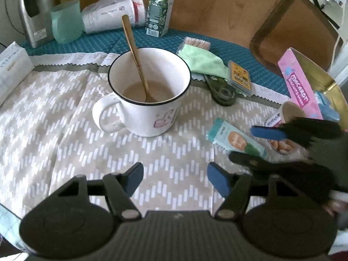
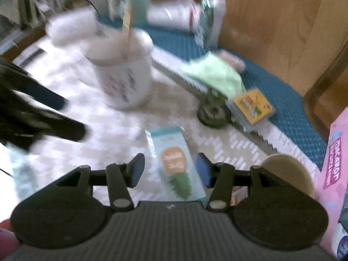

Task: Organize soft objects
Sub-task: 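Move the left gripper back toward the table items, then move the right gripper to the teal apple-print box and grasp it, then carry the teal box into the gold tin and open the right gripper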

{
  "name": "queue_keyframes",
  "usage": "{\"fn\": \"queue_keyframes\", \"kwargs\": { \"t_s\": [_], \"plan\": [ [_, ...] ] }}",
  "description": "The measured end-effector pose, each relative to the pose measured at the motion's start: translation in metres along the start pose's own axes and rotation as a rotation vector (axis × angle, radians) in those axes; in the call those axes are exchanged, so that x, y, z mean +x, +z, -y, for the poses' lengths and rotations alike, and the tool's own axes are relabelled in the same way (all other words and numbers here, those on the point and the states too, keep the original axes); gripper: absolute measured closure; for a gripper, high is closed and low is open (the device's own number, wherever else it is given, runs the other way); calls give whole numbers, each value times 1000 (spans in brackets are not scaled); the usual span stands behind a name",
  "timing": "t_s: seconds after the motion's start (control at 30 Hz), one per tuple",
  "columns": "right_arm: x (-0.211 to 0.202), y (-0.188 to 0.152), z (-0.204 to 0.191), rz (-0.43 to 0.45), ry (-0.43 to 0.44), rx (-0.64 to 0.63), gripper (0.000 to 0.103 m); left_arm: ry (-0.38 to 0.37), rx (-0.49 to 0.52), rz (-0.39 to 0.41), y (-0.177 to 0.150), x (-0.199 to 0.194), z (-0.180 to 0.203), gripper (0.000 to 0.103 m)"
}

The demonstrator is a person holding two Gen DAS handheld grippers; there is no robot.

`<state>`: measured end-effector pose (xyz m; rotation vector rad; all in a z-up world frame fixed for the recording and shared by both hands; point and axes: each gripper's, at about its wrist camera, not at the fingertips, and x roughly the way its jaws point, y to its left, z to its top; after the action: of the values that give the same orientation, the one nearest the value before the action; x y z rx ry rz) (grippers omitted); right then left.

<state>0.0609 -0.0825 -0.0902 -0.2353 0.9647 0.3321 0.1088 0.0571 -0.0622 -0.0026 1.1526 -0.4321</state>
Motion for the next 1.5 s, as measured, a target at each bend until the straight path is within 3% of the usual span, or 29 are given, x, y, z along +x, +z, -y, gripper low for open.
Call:
{"fn": "queue_keyframes", "kwargs": {
  "t_s": [0.1, 0.2, 0.33, 0.4, 0.47, 0.7, 0.83, 1.1, 1.13, 1.17, 1.23, 1.27, 1.3, 1.33, 1.43, 1.5],
  "plan": [
    [2, -3, -9, -3, -2, -44, 57, -35, 6, -10, -1, 0, -6, 37],
    [-12, -13, -14, -23, 126, -60, 59, -109, -21, -42, -1, 7, -12, 38],
    [-33, -43, -32, -19, 191, -186, 58, -192, -21, -86, -3, 18, -8, 55],
    [-39, -52, -27, -32, 179, -146, 50, -220, -8, -119, -5, 28, 0, 58],
    [-44, -59, -18, -34, 158, -105, 36, -226, 10, -139, -9, 33, 11, 58],
    [-64, -89, 1, -24, 168, -67, 35, -174, 48, -157, -24, 49, 41, 55],
    [-70, -101, 6, -7, 161, -68, 56, -153, 84, -150, -33, 48, 64, 56],
    [-87, -133, 38, -19, 130, -5, 59, -144, 184, -148, -44, 54, 130, 56],
    [-91, -138, 43, -23, 124, 12, 63, -156, 198, -152, -43, 54, 140, 56],
    [-98, -144, 49, -21, 114, 31, 76, -170, 210, -153, -43, 52, 148, 56],
    [-119, -150, 62, 21, 92, 78, 89, -217, 237, -145, -38, 45, 169, 57],
    [-131, -152, 71, 51, 98, 108, 97, -267, 255, -141, -33, 40, 181, 64],
    [-143, -151, 80, 87, 105, 146, 97, -327, 270, -149, -28, 36, 194, 66],
    [-152, -150, 86, 107, 96, 167, 98, -356, 285, -151, -24, 34, 206, 75],
    [-169, -152, 98, 135, 10, 169, 98, -353, 378, -125, -14, 35, 240, 76],
    [-171, -161, 106, 127, -8, 180, 96, -365, 374, -173, -10, 43, 249, 76]
  ]
}}
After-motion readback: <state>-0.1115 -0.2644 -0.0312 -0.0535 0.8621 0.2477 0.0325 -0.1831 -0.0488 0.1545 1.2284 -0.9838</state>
